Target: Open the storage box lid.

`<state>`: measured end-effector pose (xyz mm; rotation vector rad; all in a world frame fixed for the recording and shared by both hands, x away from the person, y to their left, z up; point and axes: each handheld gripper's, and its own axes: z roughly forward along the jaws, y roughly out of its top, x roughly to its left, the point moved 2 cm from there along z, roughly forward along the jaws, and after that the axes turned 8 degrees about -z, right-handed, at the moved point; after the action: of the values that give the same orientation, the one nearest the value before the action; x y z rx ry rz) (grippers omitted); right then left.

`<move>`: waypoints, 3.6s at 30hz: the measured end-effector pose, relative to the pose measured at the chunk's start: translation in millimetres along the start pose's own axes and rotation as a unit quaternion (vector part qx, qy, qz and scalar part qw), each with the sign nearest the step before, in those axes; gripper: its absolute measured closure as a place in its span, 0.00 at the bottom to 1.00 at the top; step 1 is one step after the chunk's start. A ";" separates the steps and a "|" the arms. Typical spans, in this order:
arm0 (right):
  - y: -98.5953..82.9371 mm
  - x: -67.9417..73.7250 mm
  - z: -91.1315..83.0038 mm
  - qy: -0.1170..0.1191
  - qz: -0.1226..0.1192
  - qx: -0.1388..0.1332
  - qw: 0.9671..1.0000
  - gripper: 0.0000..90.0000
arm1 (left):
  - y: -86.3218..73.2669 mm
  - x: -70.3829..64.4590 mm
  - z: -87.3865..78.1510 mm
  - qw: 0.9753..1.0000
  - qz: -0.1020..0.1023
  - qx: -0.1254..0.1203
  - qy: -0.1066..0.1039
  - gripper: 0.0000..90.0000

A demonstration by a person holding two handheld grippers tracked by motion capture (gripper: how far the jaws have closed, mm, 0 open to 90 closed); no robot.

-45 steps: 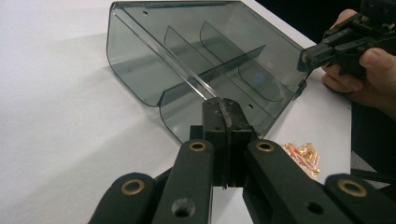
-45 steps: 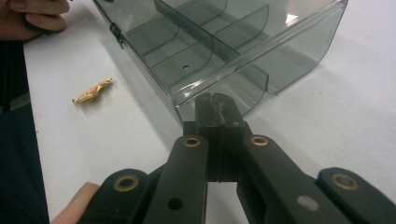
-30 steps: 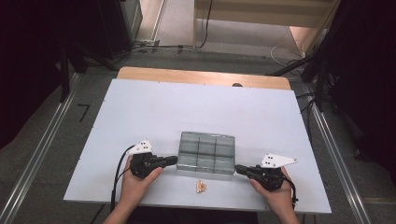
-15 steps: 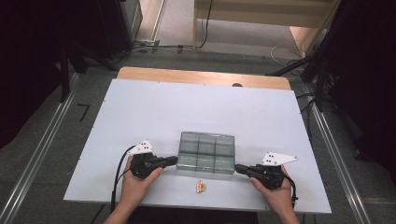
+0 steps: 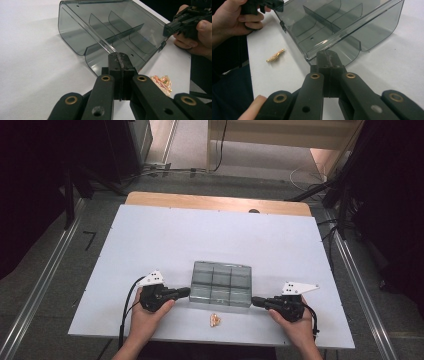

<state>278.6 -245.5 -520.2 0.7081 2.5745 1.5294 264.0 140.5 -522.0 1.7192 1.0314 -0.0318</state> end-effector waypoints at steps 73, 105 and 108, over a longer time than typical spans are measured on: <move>81.2 12.5 -15.8 -0.071 -0.030 -0.079 0.994 0.98 | 70.3 -9.5 6.1 0.994 0.078 -0.072 0.002 0.25; 95.7 -18.0 -28.7 -0.120 0.003 -0.119 0.986 0.98 | 95.3 17.0 39.1 0.998 0.036 -0.052 0.004 0.66; 90.7 -24.2 -30.6 -0.118 0.008 -0.117 0.986 0.90 | 96.6 18.0 39.1 0.998 0.036 -0.050 0.005 0.67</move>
<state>323.5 -244.2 -432.3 0.8269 2.1810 1.6080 354.6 116.3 -473.2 1.6651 0.9608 0.0734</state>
